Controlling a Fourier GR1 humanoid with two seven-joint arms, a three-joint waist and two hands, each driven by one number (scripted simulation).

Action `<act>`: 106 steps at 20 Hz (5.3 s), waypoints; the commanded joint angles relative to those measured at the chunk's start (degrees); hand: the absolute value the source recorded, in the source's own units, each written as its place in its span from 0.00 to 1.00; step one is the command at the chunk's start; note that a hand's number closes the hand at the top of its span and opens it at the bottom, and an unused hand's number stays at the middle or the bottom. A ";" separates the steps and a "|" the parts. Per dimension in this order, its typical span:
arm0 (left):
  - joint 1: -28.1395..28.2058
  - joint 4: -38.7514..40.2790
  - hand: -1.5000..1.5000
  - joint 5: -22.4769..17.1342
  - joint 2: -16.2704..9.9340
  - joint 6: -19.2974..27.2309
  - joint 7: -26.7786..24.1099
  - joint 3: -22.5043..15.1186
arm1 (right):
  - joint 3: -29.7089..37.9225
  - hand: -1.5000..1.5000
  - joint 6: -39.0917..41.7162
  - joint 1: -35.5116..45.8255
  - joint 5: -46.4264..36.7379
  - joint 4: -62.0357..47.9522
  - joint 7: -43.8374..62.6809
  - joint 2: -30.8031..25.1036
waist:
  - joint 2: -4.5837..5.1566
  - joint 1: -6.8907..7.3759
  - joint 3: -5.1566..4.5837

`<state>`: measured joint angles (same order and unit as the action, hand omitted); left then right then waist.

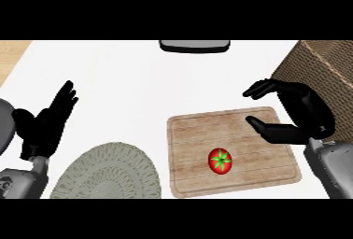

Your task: Pick the tomato from the cutting board and place it in the basket

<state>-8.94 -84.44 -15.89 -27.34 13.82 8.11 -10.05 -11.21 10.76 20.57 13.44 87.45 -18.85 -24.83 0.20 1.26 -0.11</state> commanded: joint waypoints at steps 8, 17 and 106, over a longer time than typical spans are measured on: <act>-1.81 5.90 0.50 -3.49 -1.08 -4.59 0.60 4.27 | -23.97 0.00 -24.72 4.21 -33.33 11.57 24.60 20.46 | -0.69 -1.47 -0.08; -2.28 7.23 0.50 -2.31 -0.02 -3.28 0.98 3.97 | -19.08 0.00 -4.71 18.60 -42.72 13.68 58.22 4.95 | -1.28 -3.55 -0.36; 0.52 2.88 0.50 11.95 11.15 -16.94 2.33 17.36 | -13.74 1.00 3.83 -15.47 -64.19 3.99 31.55 19.87 | -0.24 -0.92 0.12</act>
<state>-12.18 -78.38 -4.80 -16.69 -2.52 11.56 8.08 -21.92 15.89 3.02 -46.59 94.50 11.29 -7.43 -0.01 0.02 0.00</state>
